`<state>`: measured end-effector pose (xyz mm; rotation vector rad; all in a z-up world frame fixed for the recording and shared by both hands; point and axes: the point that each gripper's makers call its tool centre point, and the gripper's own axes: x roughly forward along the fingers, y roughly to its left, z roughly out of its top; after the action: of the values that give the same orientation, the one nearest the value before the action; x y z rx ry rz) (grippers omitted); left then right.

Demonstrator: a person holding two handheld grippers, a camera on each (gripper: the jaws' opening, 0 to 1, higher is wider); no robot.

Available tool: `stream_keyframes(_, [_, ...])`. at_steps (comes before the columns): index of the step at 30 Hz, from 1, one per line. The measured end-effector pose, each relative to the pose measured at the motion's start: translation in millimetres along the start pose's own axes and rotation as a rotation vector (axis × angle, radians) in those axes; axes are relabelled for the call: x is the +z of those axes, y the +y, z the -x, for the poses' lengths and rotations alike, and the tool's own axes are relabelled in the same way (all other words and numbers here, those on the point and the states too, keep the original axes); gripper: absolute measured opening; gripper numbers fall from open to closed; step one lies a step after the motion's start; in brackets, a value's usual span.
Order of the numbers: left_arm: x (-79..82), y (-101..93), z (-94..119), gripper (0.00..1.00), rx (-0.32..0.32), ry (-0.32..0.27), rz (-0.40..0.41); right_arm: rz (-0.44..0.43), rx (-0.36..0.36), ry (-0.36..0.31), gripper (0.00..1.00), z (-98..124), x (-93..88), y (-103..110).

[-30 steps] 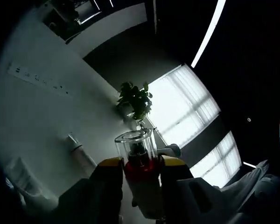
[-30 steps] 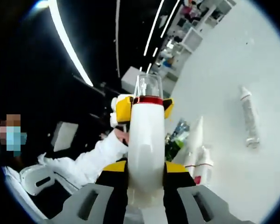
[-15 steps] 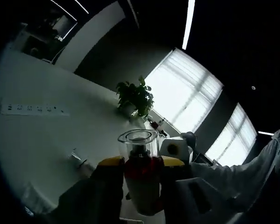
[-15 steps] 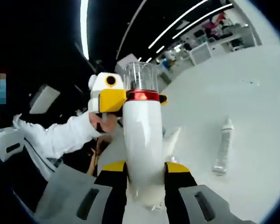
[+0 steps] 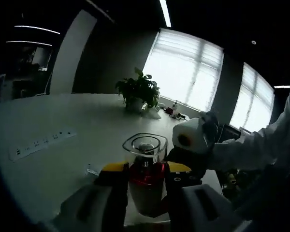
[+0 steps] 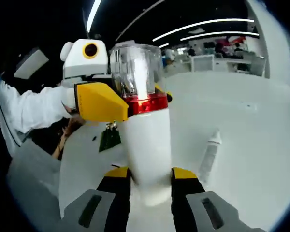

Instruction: Arrange the skincare products in the storage area until every visible bottle or jar stands upright without overlapping.

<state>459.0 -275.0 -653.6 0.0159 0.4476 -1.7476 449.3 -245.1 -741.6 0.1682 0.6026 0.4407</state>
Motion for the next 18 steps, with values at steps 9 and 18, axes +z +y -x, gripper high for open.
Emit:
stream_keyframes(9, [-3.4, -5.6, 1.4, 0.24, 0.055, -0.031, -0.155, 0.137, -0.051, -0.02, 0.24, -9.5, 2.9, -6.3])
stream_keyframes(18, [-8.6, -7.2, 0.7, 0.24, 0.137, -0.017, -0.185, 0.168, -0.032, -0.04, 0.24, -16.0, 1.0, -9.5])
